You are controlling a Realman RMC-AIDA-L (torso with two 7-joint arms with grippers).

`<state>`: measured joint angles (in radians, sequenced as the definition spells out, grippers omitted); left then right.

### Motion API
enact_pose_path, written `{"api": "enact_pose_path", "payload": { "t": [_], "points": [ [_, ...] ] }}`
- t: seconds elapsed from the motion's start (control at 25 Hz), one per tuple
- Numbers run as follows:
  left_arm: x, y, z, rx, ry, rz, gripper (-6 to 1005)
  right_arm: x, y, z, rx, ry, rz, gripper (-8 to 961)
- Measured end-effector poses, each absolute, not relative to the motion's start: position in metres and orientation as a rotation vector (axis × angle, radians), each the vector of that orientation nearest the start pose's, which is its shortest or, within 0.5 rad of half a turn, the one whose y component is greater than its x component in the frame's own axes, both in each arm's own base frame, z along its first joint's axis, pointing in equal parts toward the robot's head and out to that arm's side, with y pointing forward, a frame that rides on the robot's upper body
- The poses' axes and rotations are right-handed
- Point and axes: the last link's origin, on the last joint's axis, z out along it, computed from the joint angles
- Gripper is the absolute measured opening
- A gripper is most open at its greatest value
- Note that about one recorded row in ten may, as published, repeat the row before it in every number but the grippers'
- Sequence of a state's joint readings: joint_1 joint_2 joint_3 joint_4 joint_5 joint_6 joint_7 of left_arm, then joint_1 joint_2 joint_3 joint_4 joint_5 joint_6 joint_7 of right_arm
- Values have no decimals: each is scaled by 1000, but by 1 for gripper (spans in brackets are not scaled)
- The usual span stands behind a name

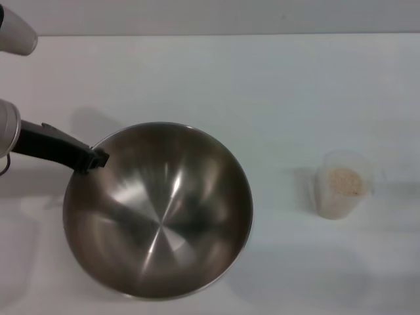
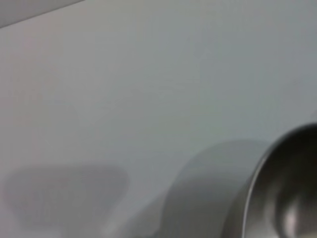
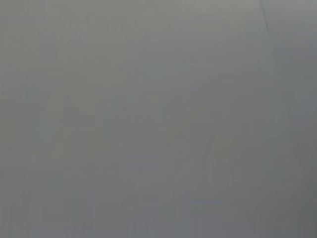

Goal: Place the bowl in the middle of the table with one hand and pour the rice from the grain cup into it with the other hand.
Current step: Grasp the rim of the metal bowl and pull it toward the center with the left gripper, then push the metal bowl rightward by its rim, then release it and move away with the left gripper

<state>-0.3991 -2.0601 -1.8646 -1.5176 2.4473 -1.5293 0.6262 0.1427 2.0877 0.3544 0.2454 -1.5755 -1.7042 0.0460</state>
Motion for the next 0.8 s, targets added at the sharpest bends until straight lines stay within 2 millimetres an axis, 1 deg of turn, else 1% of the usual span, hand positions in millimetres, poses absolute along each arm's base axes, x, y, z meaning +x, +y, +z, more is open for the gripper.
{"api": "enact_pose_path", "payload": {
  "t": [0.12,0.2,0.32,0.4,0.52,0.56,0.64,0.68,0.72,0.8],
  "points": [
    [-206,343,37,-2529,-1053,196,69,361,203,27,-1127,432,764,820],
    [-206,343,37,-2529,-1053,196,56,361,203,27,-1127,432,764,820],
    [-206,352,33,-2538,-1112,177,44,361,204,27,-1128,433,763,819],
    [-205,354,31,-2546,-1119,177,41,361,203,27,-1128,433,763,819],
    [-197,359,29,-2576,-1127,150,41,361,204,27,-1129,434,762,819],
    [-197,359,29,-2576,-1127,150,41,361,204,27,-1129,435,762,819],
    [-191,365,27,-2586,-1139,111,42,360,205,27,-1131,434,765,819],
    [-191,365,27,-2586,-1139,111,42,360,205,27,-1131,434,765,819],
    [-187,371,24,-2590,-1136,95,42,360,206,27,-1132,434,766,818],
    [-185,374,23,-2592,-1131,89,42,360,206,27,-1132,433,767,818]
  ]
}}
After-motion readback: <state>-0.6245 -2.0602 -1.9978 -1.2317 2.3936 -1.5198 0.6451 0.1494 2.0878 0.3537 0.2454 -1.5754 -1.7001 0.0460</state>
